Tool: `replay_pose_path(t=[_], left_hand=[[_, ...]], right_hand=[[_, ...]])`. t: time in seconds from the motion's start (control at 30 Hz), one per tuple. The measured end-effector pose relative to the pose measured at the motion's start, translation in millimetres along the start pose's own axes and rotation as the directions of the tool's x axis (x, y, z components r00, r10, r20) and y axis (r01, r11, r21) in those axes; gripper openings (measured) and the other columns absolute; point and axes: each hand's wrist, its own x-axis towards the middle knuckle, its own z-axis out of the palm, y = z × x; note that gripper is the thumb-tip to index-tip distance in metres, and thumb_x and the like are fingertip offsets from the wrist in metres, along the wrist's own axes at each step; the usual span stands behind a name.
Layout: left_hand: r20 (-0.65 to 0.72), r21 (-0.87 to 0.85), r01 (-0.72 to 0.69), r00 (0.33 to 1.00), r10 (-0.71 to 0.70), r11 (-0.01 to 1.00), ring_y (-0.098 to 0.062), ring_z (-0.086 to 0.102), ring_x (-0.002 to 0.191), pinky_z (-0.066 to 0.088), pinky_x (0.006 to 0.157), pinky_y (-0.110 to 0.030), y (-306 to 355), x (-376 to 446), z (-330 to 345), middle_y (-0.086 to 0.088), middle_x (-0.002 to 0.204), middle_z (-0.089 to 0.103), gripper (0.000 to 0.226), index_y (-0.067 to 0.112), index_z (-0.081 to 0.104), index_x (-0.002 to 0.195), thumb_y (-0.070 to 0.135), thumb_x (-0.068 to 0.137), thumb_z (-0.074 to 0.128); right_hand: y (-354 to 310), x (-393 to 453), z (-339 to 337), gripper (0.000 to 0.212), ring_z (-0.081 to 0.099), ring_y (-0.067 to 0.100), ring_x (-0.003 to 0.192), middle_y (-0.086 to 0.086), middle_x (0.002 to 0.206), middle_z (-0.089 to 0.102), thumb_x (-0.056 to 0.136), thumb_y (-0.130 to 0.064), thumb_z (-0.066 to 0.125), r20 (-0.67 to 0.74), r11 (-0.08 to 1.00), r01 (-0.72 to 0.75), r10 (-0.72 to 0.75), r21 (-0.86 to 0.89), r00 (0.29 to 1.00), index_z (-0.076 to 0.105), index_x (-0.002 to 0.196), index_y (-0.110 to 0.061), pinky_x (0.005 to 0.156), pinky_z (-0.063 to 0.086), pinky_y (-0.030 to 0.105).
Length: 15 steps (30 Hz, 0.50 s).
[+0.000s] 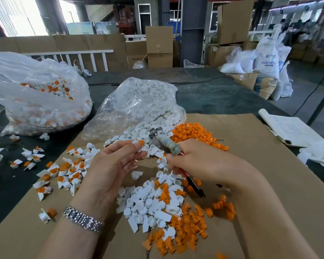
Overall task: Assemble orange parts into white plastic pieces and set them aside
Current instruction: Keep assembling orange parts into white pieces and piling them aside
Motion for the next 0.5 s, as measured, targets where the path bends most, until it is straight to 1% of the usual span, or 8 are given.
replay_pose_path(t=[0.07, 0.13, 0.17, 0.23, 0.3, 0.37, 0.43, 0.5], left_hand=[[0.005, 0.004, -0.012, 1.0, 0.012, 1.0, -0.02, 0.078, 0.084, 0.057, 0.06, -0.019, 0.1, -0.4, 0.1, -0.011, 0.091, 0.078, 0.02, 0.016, 0.082, 0.081, 0.019, 0.061, 0.088], [0.004, 0.016, -0.03, 1.0, 0.03, 0.999, -0.02, 0.078, 0.084, 0.057, 0.059, -0.019, 0.1, -0.7, 0.0, -0.01, 0.09, 0.078, 0.022, 0.016, 0.082, 0.08, 0.021, 0.06, 0.089], [0.002, 0.021, -0.038, 0.999, 0.038, 0.999, -0.02, 0.078, 0.083, 0.057, 0.059, -0.019, 0.1, -0.7, 0.4, -0.01, 0.09, 0.078, 0.023, 0.017, 0.082, 0.08, 0.023, 0.059, 0.089], [-0.004, 0.029, -0.05, 0.999, 0.05, 0.998, -0.02, 0.077, 0.083, 0.057, 0.059, -0.019, 0.0, -0.8, -0.1, -0.012, 0.092, 0.079, 0.025, 0.017, 0.083, 0.08, 0.024, 0.057, 0.09], [-0.007, 0.034, -0.056, 0.998, 0.056, 0.998, -0.02, 0.077, 0.083, 0.058, 0.061, -0.019, -0.2, -0.9, -0.4, -0.013, 0.094, 0.079, 0.027, 0.016, 0.083, 0.081, 0.024, 0.057, 0.09], [-0.015, 0.05, -0.062, 0.998, 0.063, 0.997, -0.021, 0.077, 0.085, 0.058, 0.062, -0.019, -0.6, -1.0, -0.6, -0.014, 0.096, 0.079, 0.029, 0.014, 0.082, 0.084, 0.024, 0.058, 0.09], [-0.028, 0.07, -0.065, 0.997, 0.067, 0.995, -0.022, 0.078, 0.085, 0.058, 0.062, -0.019, -1.2, -1.4, -0.2, -0.015, 0.096, 0.079, 0.028, 0.012, 0.08, 0.086, 0.022, 0.061, 0.088], [-0.039, 0.087, -0.068, 0.997, 0.071, 0.994, -0.022, 0.077, 0.084, 0.058, 0.061, -0.019, -1.6, -1.8, 0.4, -0.016, 0.096, 0.079, 0.027, 0.009, 0.078, 0.089, 0.019, 0.065, 0.086]], right_hand=[[-4.1, -0.2, 1.2, 0.041, 0.047, 0.02, 0.07, 0.016, 0.087, 0.06, 0.105, -0.035, 0.046, 0.017, 1.0, 0.013, -0.012, -0.023, 1.0, 0.061, 0.107, 0.003, 0.064, 0.039, 0.035], [-8.3, -0.5, 2.6, 0.038, 0.048, 0.019, 0.069, 0.018, 0.086, 0.06, 0.105, -0.034, 0.046, 0.04, 0.999, 0.024, -0.022, -0.048, 0.999, 0.063, 0.107, 0.0, 0.064, 0.04, 0.035], [-9.6, -0.8, 3.7, 0.036, 0.049, 0.019, 0.071, 0.021, 0.09, 0.062, 0.104, -0.035, 0.047, 0.045, 0.998, 0.029, -0.027, -0.055, 0.999, 0.062, 0.105, -0.003, 0.065, 0.041, 0.036], [-12.2, -1.1, 6.5, 0.031, 0.054, 0.024, 0.074, 0.021, 0.098, 0.066, 0.104, -0.036, 0.048, 0.05, 0.996, 0.033, -0.029, -0.081, 0.998, 0.061, 0.102, -0.008, 0.067, 0.044, 0.041], [-14.5, -1.1, 8.9, 0.028, 0.062, 0.032, 0.082, 0.02, 0.104, 0.068, 0.104, -0.036, 0.048, 0.053, 0.994, 0.025, -0.019, -0.102, 0.998, 0.059, 0.101, -0.011, 0.076, 0.052, 0.051], [-16.5, -1.0, 10.3, 0.03, 0.061, 0.03, 0.082, 0.024, 0.108, 0.067, 0.105, -0.035, 0.047, 0.058, 0.995, 0.021, -0.016, -0.097, 0.998, 0.058, 0.102, -0.008, 0.083, 0.052, 0.056], [-18.4, -2.0, 11.5, 0.032, 0.056, 0.026, 0.079, 0.026, 0.108, 0.066, 0.105, -0.035, 0.045, 0.057, 0.996, 0.028, -0.023, -0.087, 0.998, 0.057, 0.102, -0.005, 0.083, 0.051, 0.056], [-19.6, -2.9, 13.2, 0.033, 0.06, 0.031, 0.082, 0.024, 0.107, 0.065, 0.106, -0.037, 0.043, 0.048, 0.995, 0.037, -0.033, -0.092, 0.998, 0.055, 0.102, -0.007, 0.083, 0.052, 0.054]])
